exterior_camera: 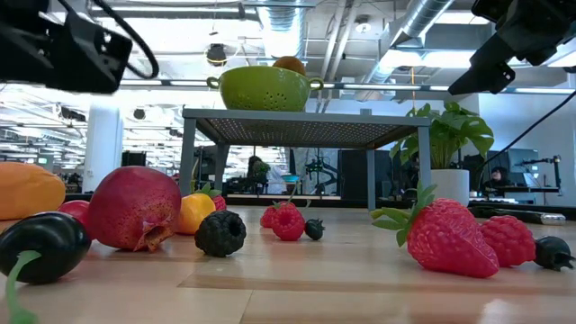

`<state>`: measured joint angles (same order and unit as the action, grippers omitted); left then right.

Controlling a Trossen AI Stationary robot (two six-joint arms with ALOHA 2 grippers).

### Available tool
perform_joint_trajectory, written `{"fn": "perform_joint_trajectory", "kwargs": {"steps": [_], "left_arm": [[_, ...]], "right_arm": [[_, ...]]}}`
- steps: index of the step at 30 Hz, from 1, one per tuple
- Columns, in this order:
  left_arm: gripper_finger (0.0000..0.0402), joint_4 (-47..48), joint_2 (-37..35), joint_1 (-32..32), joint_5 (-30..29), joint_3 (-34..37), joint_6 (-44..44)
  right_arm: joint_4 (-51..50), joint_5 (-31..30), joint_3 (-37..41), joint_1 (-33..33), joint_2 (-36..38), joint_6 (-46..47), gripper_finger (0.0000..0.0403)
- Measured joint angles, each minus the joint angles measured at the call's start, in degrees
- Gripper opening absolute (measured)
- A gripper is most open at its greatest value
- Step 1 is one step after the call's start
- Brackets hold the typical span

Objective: Pick & Place Fruit
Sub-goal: Put the red cherry into the green strainer bowl on the shelf

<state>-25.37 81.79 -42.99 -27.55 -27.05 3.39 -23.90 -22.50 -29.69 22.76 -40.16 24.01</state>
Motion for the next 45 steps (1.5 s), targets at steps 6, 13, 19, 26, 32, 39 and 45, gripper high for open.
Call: {"fn": "perform_joint_trajectory", "kwargs": {"steps": [6, 13, 19, 26, 32, 39, 45], "left_arm": [[0.0229, 0.0, 4.7, -0.1, -0.2, -2.3, 5.8], [0.0259, 0.1, 9.2, 0.0, 0.8, -2.4, 11.0], [0.0244, 0.0, 12.5, 0.0, 0.6, -2.4, 13.6], [0.0228, -0.9, 18.1, 0.0, 0.4, -2.6, 17.4], [0.0226, -2.9, 21.1, 0.0, -0.2, -4.4, 18.6], [0.0217, -2.8, 21.3, 0.0, -1.7, -4.6, 19.4], [0.0196, -2.9, 21.4, 0.3, -1.8, -4.6, 19.8]], "right_arm": [[0.2, 0.0, 0.0, 0.0, 0.0, 0.0, 0.0302], [0.4, 0.0, 0.0, 0.0, 0.0, 0.0, 0.0301], [0.4, 0.0, 0.0, 0.0, 0.0, 0.0, 0.0301], [0.4, 0.0, 0.0, 0.0, 0.0, 0.0, 0.0301], [0.4, 0.0, 0.0, 0.0, 0.0, 0.0, 0.0301], [0.4, 0.0, 0.0, 0.0, 0.0, 0.0, 0.0301], [0.4, 0.0, 0.0, 0.0, 0.0, 0.0, 0.0301]]}}
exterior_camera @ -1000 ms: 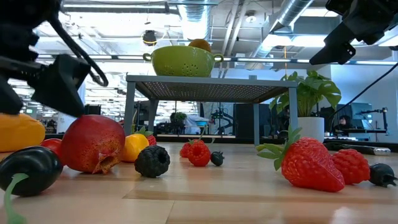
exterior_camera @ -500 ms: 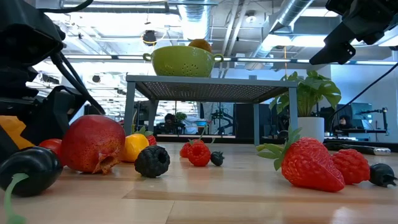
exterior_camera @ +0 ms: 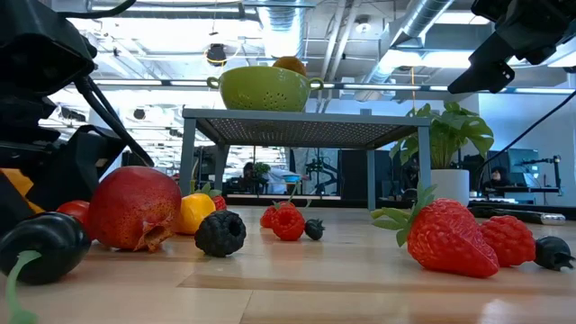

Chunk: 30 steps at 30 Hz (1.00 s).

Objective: Pick & Place Fruit
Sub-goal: Put the red cherry into the green strainer bowl on the shelf

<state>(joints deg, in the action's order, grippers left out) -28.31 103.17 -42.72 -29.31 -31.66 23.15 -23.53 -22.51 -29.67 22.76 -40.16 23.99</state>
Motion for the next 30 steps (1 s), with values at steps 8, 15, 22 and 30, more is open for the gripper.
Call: {"fn": "perform_joint_trajectory", "kwargs": {"steps": [8, 15, 22, 30], "left_arm": [[0.0162, -0.4, 0.1, 0.0, -0.5, 0.1, 0.0], [0.0137, -0.7, 0.1, 0.1, -0.9, 0.1, 0.0], [0.0113, -1.0, 0.1, 0.1, -1.0, 0.2, 0.0], [0.0116, -0.8, -1.7, 0.2, 0.2, 0.3, -0.3]], "right_arm": [[0.0, 0.0, 0.0, 0.0, 0.0, 0.0, 0.0301], [0.0, 0.0, 0.0, 0.0, 0.0, 0.0, 0.0301], [0.0, 0.0, 0.0, 0.0, 0.0, 0.0, 0.0301], [0.0, 0.0, 0.0, 0.0, 0.0, 0.0, 0.0301]]}}
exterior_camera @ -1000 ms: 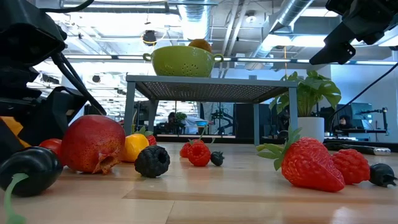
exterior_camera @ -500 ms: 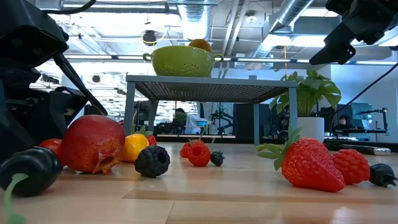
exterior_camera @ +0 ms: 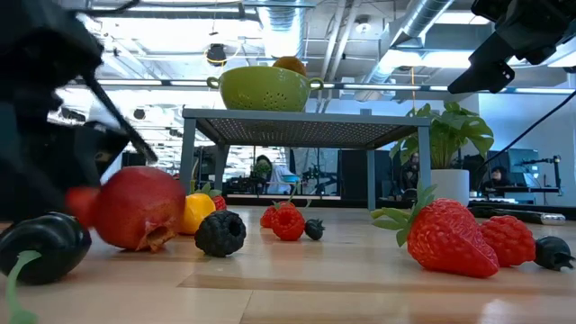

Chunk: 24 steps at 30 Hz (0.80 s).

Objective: Pick & Place Fruit
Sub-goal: Put the red cherry into the green strainer bowl on the shelf

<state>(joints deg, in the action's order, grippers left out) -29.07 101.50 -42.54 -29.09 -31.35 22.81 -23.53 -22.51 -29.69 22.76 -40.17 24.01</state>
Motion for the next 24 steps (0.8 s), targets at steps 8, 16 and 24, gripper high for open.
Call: {"fn": "perform_joint_trajectory", "kwargs": {"steps": [8, 16, 24], "left_arm": [[0.0110, -0.8, -11.3, 0.8, -2.3, 0.0, -3.7], [0.0112, -6.2, -25.3, 8.6, -10.6, 0.0, -17.7], [0.0114, -13.5, -37.1, 21.6, -10.9, -0.2, -30.7]], "right_arm": [[0.0, 0.0, 0.0, 0.0, 0.0, 0.0, 0.0301], [0.0, 0.0, 0.0, 0.0, 0.0, 0.0, 0.0301], [0.0, 0.0, 0.0, 0.0, 0.0, 0.0, 0.0301]]}}
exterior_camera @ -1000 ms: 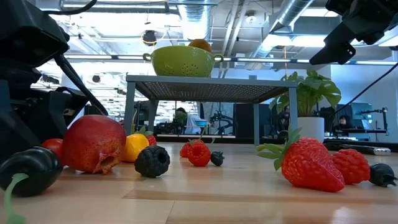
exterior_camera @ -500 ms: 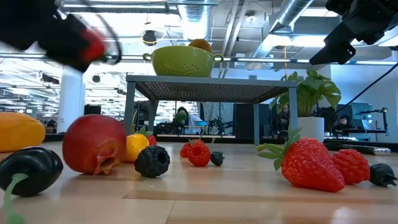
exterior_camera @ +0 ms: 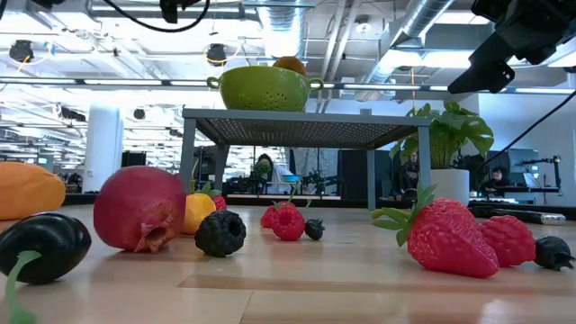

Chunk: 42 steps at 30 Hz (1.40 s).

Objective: Pick & Place Fruit
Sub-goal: Put the red cherry into the green strainer bowl on the shelf

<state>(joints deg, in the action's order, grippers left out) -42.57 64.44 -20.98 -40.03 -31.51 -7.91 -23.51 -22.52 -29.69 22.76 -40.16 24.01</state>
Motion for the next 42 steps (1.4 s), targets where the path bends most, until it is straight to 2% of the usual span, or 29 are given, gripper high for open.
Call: {"fn": "perform_joint_trajectory", "kwargs": {"steps": [4, 10, 21, 33, 42], "left_arm": [[0.0113, 0.1, -2.5, 5.7, 0.6, 0.1, -0.8], [0.0118, 1.4, -0.8, 10.2, 3.0, 0.2, -0.8], [0.0121, 1.2, 3.6, 12.6, 3.0, 0.2, -0.8], [0.0122, 1.2, 3.6, 13.6, 3.0, 0.2, -0.9], [0.0124, 1.2, 3.6, 13.7, 3.0, 0.2, -5.8]], "right_arm": [[0.0, 0.0, 0.0, 0.0, 0.0, 0.0, 0.0301], [0.0, 0.0, 0.0, 0.0, 0.0, 0.0, 0.0301], [0.0, 0.0, 0.0, 0.0, 0.0, 0.0, 0.0302], [0.0, 0.0, 0.0, 0.0, 0.0, 0.0, 0.0302], [0.0, 0.0, 0.0, 0.0, 0.0, 0.0, 0.0302]]}}
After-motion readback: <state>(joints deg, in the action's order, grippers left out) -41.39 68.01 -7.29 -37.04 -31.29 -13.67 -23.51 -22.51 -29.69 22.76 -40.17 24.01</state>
